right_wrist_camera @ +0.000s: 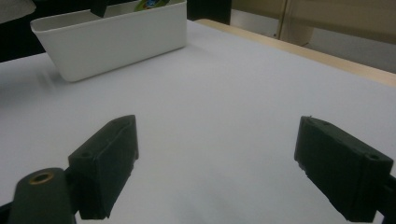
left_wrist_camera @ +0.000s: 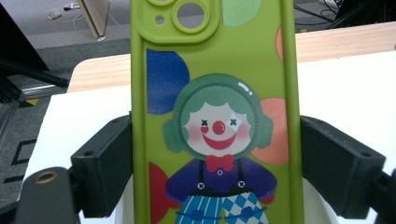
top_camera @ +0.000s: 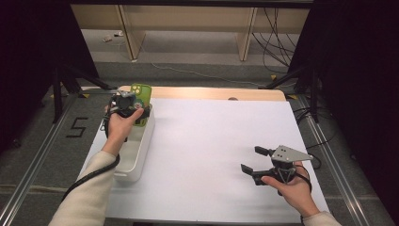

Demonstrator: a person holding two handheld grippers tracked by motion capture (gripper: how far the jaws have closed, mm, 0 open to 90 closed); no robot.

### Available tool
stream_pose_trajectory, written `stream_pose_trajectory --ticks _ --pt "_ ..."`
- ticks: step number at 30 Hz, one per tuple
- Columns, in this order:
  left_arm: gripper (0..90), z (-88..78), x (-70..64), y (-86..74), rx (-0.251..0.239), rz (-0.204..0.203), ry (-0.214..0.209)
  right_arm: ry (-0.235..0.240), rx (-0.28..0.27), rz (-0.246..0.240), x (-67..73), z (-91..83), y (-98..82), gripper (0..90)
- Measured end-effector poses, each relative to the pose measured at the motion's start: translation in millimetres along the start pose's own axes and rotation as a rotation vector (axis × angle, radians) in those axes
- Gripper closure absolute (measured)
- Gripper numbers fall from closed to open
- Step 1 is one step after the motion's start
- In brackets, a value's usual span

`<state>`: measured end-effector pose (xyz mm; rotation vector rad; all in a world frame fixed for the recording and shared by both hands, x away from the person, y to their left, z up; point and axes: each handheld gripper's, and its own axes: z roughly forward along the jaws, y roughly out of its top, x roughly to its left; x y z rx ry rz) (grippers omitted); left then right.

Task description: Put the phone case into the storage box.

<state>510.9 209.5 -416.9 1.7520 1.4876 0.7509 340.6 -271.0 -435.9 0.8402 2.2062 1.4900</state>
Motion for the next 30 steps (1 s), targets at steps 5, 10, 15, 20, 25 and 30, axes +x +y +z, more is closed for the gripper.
stream_pose_trajectory --ticks 5,10,15,20,25,30 --pt "15.6 0.6 1.1 -0.9 0.008 0.004 0.003 0.002 -0.001 0.0 0.4 0.1 0.2 14.7" --pt "15.7 1.6 0.9 -1.6 0.006 0.0 0.003 0.002 -0.001 0.001 0.5 -0.1 0.3 14.7" --pt "15.6 1.8 1.6 -1.7 0.006 -0.004 0.003 0.002 -0.001 0.0 0.4 0.1 0.2 14.7" --pt "15.7 3.2 1.6 -2.4 0.009 -0.004 0.003 0.002 -0.001 0.0 0.3 0.0 0.2 14.7" --pt "15.6 3.7 1.6 -2.7 0.009 -0.008 0.001 0.003 0.0 0.0 0.5 -0.1 0.2 14.7" --pt "15.7 4.5 1.0 -3.1 0.011 -0.002 0.003 0.002 -0.004 0.0 0.3 -0.1 0.2 14.7"
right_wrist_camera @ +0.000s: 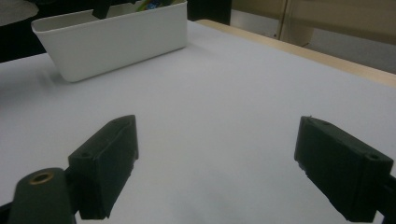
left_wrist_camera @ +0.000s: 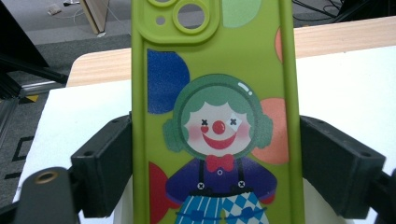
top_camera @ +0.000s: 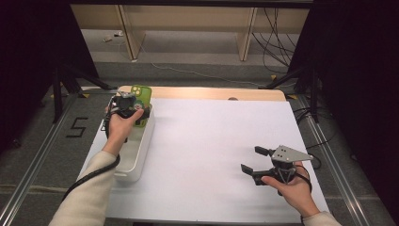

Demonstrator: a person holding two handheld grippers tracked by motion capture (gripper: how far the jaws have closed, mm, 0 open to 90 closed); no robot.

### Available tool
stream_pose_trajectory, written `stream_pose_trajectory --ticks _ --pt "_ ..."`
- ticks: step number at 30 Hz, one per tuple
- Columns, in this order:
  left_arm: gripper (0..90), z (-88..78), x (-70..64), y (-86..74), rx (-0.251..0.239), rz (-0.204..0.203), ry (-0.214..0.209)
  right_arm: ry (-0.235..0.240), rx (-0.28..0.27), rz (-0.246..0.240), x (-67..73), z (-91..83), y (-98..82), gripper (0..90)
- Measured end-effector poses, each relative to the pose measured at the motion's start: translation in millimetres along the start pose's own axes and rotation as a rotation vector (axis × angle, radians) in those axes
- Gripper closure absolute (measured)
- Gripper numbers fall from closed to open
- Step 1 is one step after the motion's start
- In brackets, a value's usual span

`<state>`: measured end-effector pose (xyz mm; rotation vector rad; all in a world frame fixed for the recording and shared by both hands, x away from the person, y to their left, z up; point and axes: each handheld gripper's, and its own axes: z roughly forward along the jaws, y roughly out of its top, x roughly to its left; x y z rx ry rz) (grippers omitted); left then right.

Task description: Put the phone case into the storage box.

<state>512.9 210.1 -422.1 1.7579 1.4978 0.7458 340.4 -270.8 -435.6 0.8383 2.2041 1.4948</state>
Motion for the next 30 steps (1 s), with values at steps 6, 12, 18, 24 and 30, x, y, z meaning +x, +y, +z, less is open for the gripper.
stream_pose_trajectory --ticks 6,12,18,24,30 --pt "15.7 2.0 -1.4 0.4 0.005 0.001 -0.001 0.001 0.003 0.0 0.2 -0.1 0.1 14.7" --pt "15.7 2.1 -0.8 0.6 0.006 0.001 0.0 0.001 0.003 0.001 -0.1 -0.1 -0.1 14.7" --pt "15.7 3.6 -1.6 0.7 0.008 0.0 -0.002 0.002 0.002 0.0 0.1 0.2 0.0 14.7" --pt "15.7 4.7 -1.6 0.5 0.012 0.001 -0.002 0.002 0.003 0.001 -0.1 0.0 -0.2 14.7" --pt "15.7 5.1 -2.0 0.2 0.014 0.005 0.0 0.004 0.005 -0.001 0.0 0.1 -0.2 14.7"
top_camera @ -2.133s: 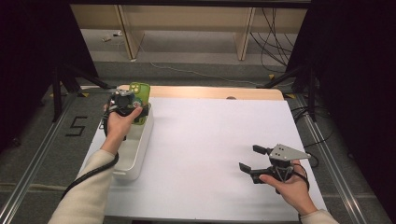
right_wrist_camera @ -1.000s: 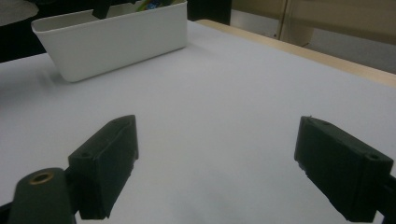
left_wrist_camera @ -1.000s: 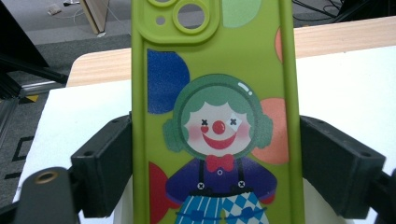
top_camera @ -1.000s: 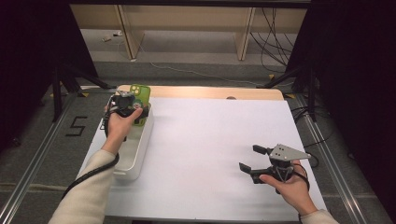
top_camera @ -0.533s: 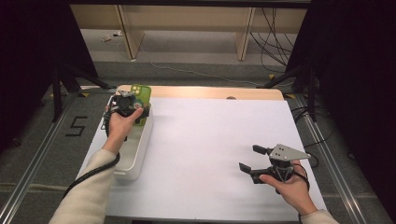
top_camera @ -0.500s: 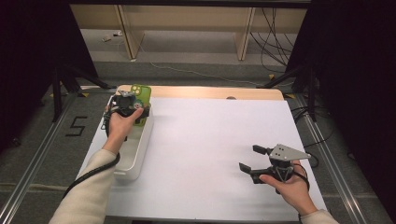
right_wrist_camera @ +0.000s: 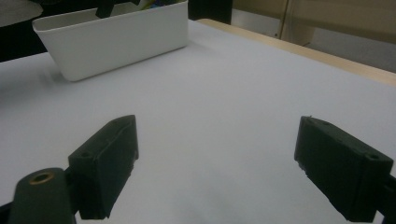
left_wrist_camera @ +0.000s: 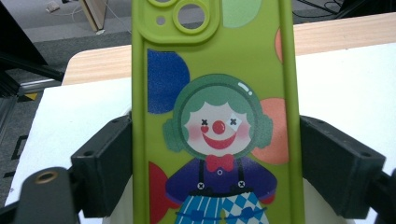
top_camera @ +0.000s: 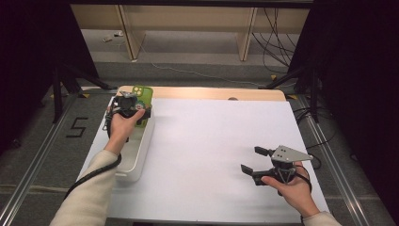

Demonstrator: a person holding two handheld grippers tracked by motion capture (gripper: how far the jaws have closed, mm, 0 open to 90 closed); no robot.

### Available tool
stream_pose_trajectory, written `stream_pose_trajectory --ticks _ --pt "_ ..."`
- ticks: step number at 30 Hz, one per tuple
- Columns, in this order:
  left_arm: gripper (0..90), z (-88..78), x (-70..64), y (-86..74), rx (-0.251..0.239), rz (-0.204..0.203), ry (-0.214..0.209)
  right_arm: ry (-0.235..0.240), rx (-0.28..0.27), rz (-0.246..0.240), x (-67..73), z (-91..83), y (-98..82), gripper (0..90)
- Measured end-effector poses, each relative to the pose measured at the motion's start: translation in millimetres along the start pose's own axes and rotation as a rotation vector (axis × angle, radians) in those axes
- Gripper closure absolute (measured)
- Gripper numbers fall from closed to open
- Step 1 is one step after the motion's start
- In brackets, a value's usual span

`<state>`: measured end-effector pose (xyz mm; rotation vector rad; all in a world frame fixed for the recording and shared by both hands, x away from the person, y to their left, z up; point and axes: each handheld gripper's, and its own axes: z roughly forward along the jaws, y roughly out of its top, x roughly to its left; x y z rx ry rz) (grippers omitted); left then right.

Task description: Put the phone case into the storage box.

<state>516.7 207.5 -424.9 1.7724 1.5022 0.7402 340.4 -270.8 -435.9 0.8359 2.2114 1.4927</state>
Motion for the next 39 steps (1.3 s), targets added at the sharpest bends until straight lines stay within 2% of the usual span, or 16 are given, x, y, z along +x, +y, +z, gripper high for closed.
stream_pose_trajectory --ticks 39 --pt "15.6 3.5 -0.2 1.3 0.013 -0.011 0.002 0.006 0.002 0.001 0.5 0.4 0.0 14.7"
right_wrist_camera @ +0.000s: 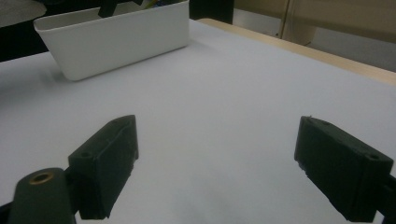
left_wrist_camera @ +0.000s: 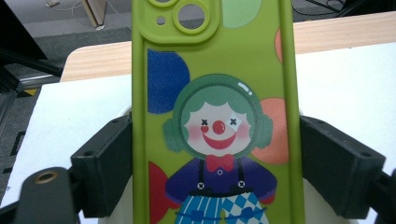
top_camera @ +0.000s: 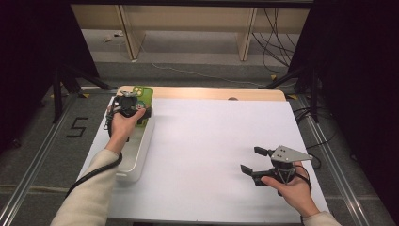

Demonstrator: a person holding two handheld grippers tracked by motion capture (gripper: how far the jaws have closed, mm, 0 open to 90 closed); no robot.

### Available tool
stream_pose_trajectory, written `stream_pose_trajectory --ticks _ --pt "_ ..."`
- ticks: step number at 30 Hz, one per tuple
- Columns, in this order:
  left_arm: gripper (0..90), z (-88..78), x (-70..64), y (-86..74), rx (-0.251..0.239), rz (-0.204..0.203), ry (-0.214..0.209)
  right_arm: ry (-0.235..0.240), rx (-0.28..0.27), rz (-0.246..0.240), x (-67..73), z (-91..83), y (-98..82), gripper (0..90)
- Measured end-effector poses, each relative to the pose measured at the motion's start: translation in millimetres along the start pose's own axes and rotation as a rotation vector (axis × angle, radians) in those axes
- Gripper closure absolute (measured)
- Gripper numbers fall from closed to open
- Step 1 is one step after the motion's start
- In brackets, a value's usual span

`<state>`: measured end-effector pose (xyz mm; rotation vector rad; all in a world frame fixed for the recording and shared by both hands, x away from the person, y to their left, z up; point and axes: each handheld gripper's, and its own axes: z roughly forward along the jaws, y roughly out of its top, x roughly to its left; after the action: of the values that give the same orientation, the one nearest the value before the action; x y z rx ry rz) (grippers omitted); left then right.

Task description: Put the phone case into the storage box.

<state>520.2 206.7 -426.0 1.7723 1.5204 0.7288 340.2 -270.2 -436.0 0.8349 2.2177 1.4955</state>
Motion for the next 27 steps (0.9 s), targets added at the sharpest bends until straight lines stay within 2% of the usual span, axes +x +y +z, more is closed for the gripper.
stream_pose_trajectory --ticks 27 --pt "15.2 -0.3 -0.7 0.6 -0.005 0.017 0.002 -0.001 -0.001 -0.002 -0.1 -0.1 0.2 14.7"
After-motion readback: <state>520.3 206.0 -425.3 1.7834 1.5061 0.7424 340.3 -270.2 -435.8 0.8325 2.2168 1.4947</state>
